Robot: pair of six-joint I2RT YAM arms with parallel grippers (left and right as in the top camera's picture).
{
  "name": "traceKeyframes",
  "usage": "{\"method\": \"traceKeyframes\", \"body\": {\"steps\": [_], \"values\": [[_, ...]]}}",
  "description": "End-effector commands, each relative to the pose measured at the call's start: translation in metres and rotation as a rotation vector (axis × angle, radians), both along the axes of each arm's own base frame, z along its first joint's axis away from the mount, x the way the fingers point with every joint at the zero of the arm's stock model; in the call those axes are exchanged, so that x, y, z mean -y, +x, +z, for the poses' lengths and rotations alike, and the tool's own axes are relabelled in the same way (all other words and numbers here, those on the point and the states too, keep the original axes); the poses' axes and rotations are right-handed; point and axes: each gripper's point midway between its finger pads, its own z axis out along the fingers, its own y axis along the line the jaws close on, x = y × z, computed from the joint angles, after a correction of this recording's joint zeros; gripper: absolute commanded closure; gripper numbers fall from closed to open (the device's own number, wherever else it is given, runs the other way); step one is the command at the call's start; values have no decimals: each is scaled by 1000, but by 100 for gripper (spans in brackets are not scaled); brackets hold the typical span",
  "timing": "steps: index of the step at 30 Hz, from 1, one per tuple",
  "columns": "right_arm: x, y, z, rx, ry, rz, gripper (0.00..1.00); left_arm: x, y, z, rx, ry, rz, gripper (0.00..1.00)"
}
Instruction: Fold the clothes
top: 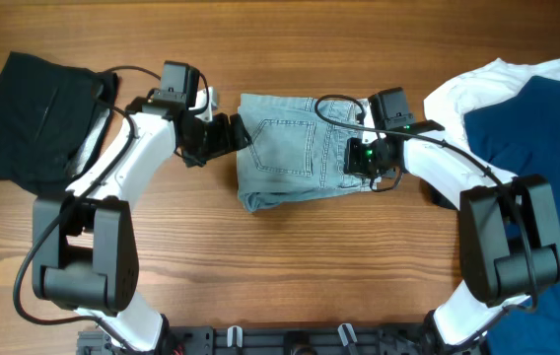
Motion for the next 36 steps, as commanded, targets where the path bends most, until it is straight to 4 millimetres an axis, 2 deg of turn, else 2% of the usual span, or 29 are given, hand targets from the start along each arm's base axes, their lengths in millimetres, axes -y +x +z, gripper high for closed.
{"method": "traceKeyframes", "body": {"steps": [1,5,9,12,17,18,19,20,21,23,26,28,31,32,34,36], "values": [[14,-22,-41,-119,-83,-34,96,14,-12,-21,-35,-46,-61,8],[13,-18,-41,-105,-80,-34,96,32,-11,-39,-38,-86,-103,7],[12,-15,-41,-92,-76,-35,96,48,-15,-67,-85,-108,-121,7],[12,-14,-40,-85,-75,-31,96,60,-22,-80,-131,-152,-135,11],[11,-14,-40,-85,-74,-29,96,74,-20,-71,-142,-260,-134,38],[11,-14,-40,-84,-75,-28,96,80,-19,-65,-132,-302,-148,51],[11,-14,-40,-85,-75,-28,95,82,-19,-64,-130,-314,-154,60],[11,-14,-40,-85,-75,-28,96,83,-20,-63,-131,-315,-156,85],[11,-15,-40,-89,-76,-28,96,82,-20,-63,-132,-315,-155,95],[15,-20,-36,-113,-80,-43,96,80,-19,-64,-129,-311,-152,96],[20,-22,-20,-118,-79,-63,96,71,-12,-57,-117,-314,-131,96],[24,-19,0,-88,-72,-73,96,60,-3,-43,-104,-321,-101,96],[27,-11,39,8,-47,-89,96,32,19,-2,-38,-323,-54,96],[27,-9,50,40,-39,-91,96,20,28,16,3,-323,-40,96],[26,-2,84,143,-11,-101,96,-18,54,67,130,-325,31,96],[25,0,100,192,2,-104,96,-53,74,108,258,-316,91,96]]}}
